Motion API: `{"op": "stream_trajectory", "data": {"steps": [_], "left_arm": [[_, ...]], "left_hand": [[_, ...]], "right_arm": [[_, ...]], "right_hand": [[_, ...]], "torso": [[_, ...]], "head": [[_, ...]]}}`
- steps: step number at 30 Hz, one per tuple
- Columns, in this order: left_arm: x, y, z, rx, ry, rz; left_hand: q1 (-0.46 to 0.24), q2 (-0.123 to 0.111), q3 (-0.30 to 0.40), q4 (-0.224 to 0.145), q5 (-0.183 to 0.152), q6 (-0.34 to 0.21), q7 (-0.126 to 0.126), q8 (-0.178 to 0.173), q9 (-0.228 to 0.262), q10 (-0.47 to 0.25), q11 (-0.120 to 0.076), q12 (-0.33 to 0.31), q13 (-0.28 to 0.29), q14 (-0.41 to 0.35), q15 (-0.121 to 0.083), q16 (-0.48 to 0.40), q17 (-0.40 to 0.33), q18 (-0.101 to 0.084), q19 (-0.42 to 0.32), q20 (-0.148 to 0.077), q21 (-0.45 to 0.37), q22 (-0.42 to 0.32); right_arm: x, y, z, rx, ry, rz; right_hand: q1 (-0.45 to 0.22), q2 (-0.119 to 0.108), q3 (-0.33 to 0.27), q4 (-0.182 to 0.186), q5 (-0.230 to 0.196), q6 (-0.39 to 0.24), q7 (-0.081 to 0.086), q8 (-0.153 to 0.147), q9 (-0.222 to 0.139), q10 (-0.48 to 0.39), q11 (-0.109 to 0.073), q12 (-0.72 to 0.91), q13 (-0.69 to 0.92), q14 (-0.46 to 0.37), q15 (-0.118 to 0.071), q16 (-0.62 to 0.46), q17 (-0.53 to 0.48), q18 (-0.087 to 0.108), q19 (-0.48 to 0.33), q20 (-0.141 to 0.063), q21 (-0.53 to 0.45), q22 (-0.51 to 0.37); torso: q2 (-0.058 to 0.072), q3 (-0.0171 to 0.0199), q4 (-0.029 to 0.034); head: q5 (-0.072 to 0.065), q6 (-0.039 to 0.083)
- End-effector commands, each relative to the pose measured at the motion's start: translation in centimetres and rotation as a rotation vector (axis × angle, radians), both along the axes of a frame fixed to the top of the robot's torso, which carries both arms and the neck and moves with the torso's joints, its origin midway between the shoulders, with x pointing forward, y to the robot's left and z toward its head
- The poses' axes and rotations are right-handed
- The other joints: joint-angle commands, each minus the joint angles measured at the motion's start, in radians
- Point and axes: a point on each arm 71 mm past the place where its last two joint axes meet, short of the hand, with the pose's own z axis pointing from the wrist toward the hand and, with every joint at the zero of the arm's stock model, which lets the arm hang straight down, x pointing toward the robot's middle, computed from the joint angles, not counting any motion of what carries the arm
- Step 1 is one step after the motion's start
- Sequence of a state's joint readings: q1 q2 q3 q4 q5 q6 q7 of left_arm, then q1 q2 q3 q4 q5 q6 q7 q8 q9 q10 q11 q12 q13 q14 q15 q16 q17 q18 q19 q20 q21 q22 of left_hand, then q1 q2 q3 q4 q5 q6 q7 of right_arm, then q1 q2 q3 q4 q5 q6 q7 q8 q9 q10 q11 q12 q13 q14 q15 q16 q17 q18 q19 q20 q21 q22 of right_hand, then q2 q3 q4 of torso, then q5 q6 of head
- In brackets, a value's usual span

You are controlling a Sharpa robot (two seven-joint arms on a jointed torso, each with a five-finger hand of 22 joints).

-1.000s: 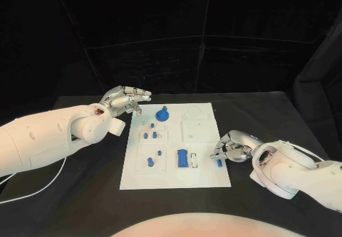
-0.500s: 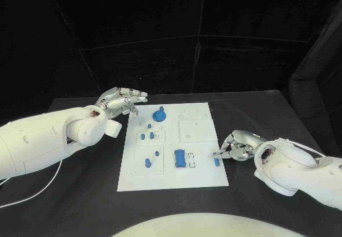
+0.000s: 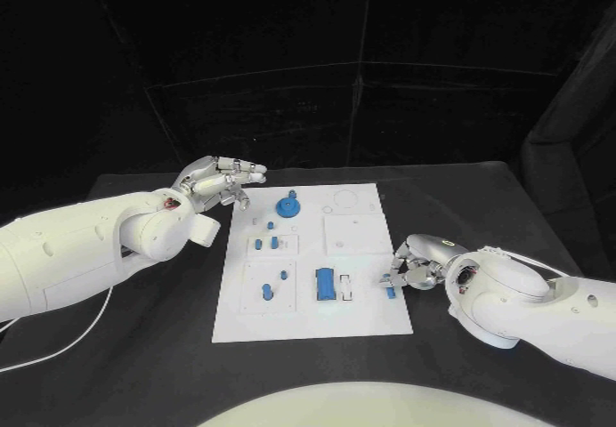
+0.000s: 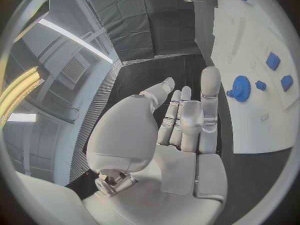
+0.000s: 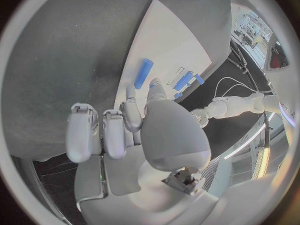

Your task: Assemble the parts on the task board

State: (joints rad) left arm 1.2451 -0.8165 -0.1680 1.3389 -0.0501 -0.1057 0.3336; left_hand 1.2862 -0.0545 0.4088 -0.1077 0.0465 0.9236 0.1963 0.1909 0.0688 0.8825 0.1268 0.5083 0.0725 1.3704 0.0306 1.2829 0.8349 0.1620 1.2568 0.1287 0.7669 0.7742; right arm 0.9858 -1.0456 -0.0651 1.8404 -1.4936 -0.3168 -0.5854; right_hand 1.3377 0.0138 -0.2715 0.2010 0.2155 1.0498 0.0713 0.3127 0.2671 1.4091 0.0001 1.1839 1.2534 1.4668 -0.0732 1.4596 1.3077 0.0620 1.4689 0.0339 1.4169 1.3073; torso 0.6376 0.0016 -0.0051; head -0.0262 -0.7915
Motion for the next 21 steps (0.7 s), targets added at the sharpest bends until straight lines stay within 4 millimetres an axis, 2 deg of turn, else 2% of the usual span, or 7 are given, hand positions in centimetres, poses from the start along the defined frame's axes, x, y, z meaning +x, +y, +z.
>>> {"op": "stream_trajectory", "data": {"steps": [1,16,20,21], "left_arm": [[0.0,-0.1,0.2,-0.012,-0.007,-0.009],[0.0,-0.1,0.1,-0.011,-0.003,-0.011],[0.0,0.0,0.1,-0.011,-0.002,-0.011],[0.0,0.0,0.1,-0.010,-0.001,-0.011]], "left_hand": [[-0.005,-0.002,-0.004,-0.005,0.003,-0.004,0.001,0.005,0.000,-0.005,-0.003,0.006,-0.001,-0.005,0.002,0.003,-0.001,0.013,-0.009,0.001,-0.004,-0.001],[-0.005,-0.002,-0.004,-0.005,0.003,-0.004,0.001,0.005,0.000,-0.005,-0.003,0.006,-0.001,-0.005,0.002,0.003,-0.001,0.013,-0.009,0.001,-0.004,-0.001],[-0.005,-0.002,-0.004,-0.005,0.003,-0.004,0.001,0.005,0.000,-0.005,-0.003,0.006,-0.001,-0.005,0.002,0.003,-0.001,0.013,-0.009,0.001,-0.004,-0.001],[-0.005,-0.002,-0.004,-0.005,0.003,-0.004,0.001,0.005,0.000,-0.005,-0.003,0.006,-0.001,-0.005,0.002,0.003,-0.001,0.013,-0.009,0.001,-0.004,-0.001]], "right_arm": [[0.0,0.3,-0.2,-0.058,0.012,0.037],[0.2,1.6,-0.7,-0.202,0.010,0.125],[0.0,1.9,-0.9,-0.222,0.005,0.141],[0.0,2.0,-0.9,-0.223,0.001,0.142]], "right_hand": [[0.023,-0.001,0.000,-0.012,-0.004,0.008,0.002,-0.007,0.001,-0.002,-0.006,-0.004,0.000,0.064,-0.001,-0.004,0.061,-0.010,0.010,0.000,-0.003,0.048],[0.090,0.004,0.008,-0.057,0.003,0.012,0.003,-0.016,0.004,-0.007,-0.006,-0.014,-0.005,0.062,0.000,-0.010,0.056,-0.009,0.009,0.001,-0.007,0.045],[0.112,0.013,0.016,-0.071,0.004,0.014,0.002,-0.018,0.004,-0.009,-0.007,-0.016,-0.006,0.062,-0.001,-0.010,0.057,-0.010,0.009,0.001,-0.007,0.046],[0.131,0.030,0.031,-0.080,0.010,0.017,0.000,-0.020,0.004,-0.009,-0.009,-0.017,-0.005,0.063,-0.003,-0.009,0.058,-0.010,0.009,0.000,-0.006,0.047]], "torso": [[0.000,-0.0004,-0.0001],[-0.002,-0.0008,-0.0005],[-0.001,-0.0010,0.0001],[-0.001,-0.0008,0.0001]], "head": [[-0.001,-0.001],[0.002,-0.003],[0.002,-0.003],[0.002,-0.002]]}}
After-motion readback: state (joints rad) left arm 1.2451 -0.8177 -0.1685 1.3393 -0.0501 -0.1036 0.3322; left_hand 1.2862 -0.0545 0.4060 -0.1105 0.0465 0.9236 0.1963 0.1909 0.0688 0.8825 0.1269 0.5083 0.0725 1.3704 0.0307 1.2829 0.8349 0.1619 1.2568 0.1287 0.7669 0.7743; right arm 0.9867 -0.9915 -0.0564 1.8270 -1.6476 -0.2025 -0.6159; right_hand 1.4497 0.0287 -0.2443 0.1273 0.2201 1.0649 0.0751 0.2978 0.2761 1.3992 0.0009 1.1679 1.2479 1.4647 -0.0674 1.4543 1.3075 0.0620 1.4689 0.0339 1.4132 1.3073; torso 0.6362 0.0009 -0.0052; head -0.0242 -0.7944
